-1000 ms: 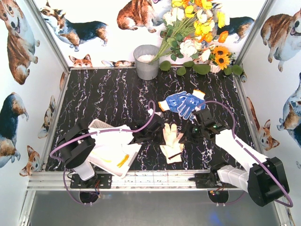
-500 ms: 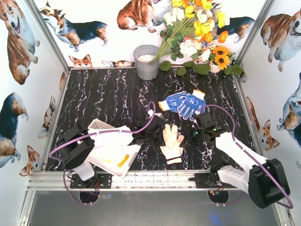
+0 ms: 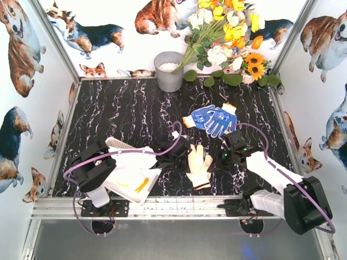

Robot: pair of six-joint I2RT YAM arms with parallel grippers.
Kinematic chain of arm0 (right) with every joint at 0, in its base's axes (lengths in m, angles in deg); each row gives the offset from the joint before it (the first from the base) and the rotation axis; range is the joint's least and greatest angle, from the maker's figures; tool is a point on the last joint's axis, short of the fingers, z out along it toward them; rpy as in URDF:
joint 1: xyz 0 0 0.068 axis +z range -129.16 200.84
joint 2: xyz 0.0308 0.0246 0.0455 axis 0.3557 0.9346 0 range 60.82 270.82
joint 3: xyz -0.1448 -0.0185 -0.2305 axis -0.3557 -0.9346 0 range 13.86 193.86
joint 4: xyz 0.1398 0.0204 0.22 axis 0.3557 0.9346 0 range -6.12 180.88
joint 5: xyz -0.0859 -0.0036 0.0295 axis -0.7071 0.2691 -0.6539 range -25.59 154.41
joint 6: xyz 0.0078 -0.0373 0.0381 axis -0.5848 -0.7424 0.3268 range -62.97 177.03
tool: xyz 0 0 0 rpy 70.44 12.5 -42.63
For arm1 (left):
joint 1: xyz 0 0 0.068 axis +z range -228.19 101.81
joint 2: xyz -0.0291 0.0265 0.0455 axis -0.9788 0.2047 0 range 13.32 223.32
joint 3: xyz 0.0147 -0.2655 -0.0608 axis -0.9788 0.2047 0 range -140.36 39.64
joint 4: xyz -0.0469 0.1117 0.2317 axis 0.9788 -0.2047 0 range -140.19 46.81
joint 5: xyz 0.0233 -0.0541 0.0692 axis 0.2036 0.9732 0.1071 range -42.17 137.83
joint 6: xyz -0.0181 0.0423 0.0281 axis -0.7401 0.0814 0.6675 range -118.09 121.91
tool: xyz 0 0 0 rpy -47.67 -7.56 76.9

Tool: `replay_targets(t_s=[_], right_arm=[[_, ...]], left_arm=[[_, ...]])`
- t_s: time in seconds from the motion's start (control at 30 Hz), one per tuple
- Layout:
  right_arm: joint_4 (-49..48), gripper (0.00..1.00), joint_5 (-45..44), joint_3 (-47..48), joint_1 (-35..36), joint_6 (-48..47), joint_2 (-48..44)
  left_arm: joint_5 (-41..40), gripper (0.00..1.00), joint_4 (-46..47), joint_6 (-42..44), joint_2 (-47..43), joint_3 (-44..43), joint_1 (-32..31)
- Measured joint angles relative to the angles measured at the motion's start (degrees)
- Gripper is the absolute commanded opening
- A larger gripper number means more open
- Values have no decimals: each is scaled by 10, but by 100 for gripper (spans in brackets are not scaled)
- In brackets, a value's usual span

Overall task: Put the gloves into the storage basket
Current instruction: Pair the glove with the glove.

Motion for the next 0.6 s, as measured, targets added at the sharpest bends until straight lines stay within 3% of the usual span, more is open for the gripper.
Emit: replay_targets(t_s=[0.23,0.6], right_arm=[[2,32,-9,0,0,1,-9],[40,51,-21,1,0,12,-82]], left_arm=[[4,21,5,-3,3,9,-1],[-7,45,-7,-4,-45,24,-1]])
